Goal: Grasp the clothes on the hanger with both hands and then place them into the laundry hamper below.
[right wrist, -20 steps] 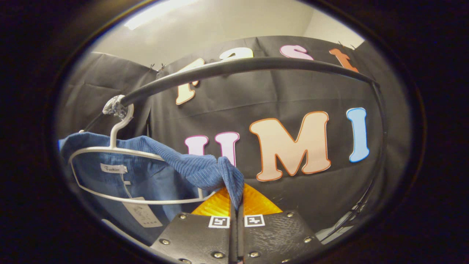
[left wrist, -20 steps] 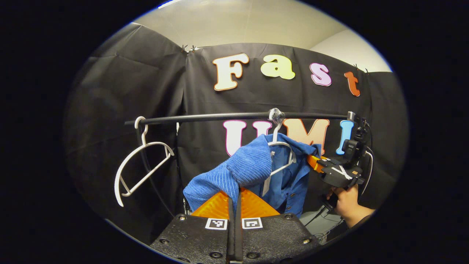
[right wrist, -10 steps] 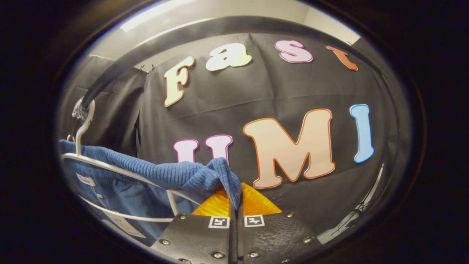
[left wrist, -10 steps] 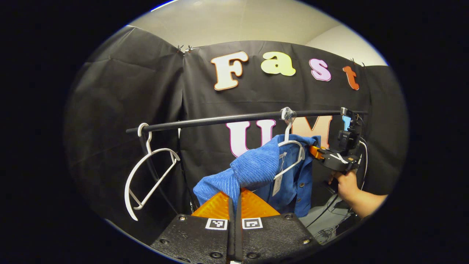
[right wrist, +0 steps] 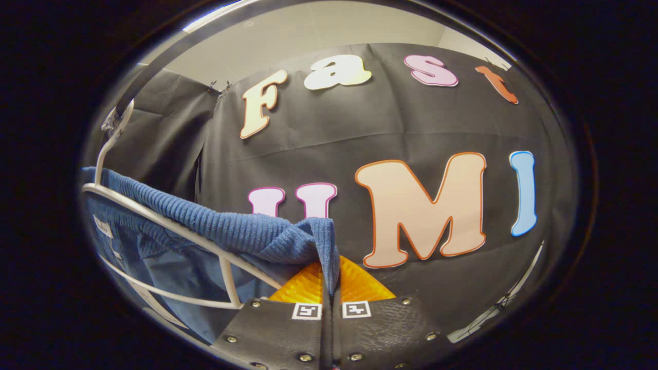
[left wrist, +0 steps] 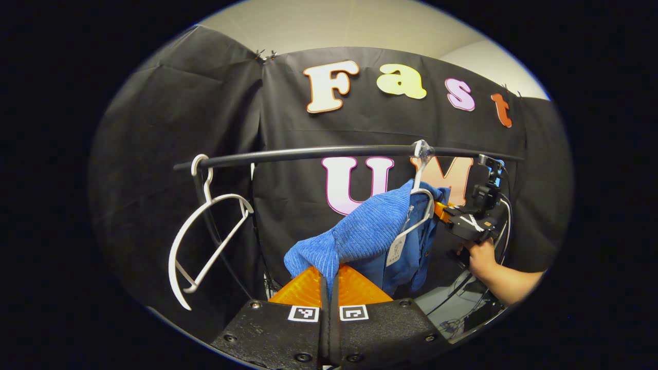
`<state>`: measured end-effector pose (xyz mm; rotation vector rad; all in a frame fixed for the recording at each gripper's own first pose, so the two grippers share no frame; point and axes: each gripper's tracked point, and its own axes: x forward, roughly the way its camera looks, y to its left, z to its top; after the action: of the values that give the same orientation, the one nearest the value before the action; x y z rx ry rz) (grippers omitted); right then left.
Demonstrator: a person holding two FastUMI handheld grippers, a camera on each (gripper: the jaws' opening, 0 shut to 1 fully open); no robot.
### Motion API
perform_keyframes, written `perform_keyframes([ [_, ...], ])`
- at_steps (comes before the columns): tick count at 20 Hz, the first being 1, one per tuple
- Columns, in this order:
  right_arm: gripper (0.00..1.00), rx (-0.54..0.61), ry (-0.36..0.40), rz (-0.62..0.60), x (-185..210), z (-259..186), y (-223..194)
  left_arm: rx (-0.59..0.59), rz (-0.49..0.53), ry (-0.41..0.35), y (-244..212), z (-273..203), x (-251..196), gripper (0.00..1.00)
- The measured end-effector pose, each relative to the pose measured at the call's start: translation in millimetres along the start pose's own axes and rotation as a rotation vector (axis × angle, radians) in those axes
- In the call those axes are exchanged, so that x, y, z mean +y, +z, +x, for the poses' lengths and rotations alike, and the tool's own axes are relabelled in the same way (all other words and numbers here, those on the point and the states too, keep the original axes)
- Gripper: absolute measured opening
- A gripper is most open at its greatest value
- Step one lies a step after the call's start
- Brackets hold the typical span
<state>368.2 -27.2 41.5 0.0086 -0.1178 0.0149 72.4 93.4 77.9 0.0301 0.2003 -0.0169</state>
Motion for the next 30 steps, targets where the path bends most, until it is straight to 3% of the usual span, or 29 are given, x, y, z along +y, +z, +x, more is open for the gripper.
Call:
perform_keyframes([
  [3, 0.0, -0.015, 0.008, -0.008, 7, -7, 6, 0.034, 0.055, -0.025, 3, 0, 2, 0.0],
  [8, 0.04, -0.055, 0.02, -0.05, 10, -13, 10, 0.024, 0.106, -0.145, 11, -14, -7, 0.0],
  [14, 0.01, 0.031, 0.113, -0.021, 22, 4, -16, -0.026, 0.088, -0.204, 18, -5, 9, 0.0],
  [16, 0.01, 0.066, 0.15, 0.015, 21, 8, -18, -0.033, 0.062, -0.278, 22, -7, 5, 0.01],
  [19, 0.01, 0.14, 0.22, 0.056, 25, 6, -31, -0.018, 0.072, -0.487, -7, -7, -9, 0.01],
  [21, 0.01, 0.187, 0.242, 0.052, 22, 2, -44, 0.005, 0.005, -0.628, -28, -4, -27, 0.0],
  [23, 0.01, 0.248, 0.258, 0.052, 24, -3, -66, -0.018, -0.072, -0.693, -41, 4, -33, 0.01],
  [27, 0.01, 0.373, 0.3, 0.091, 38, -19, -109, -0.018, -0.108, -0.574, -68, 31, 6, 0.0],
  [30, 0.01, 0.392, 0.265, 0.158, 37, -22, -120, -0.057, -0.127, -0.559, -65, 34, 6, 0.0],
])
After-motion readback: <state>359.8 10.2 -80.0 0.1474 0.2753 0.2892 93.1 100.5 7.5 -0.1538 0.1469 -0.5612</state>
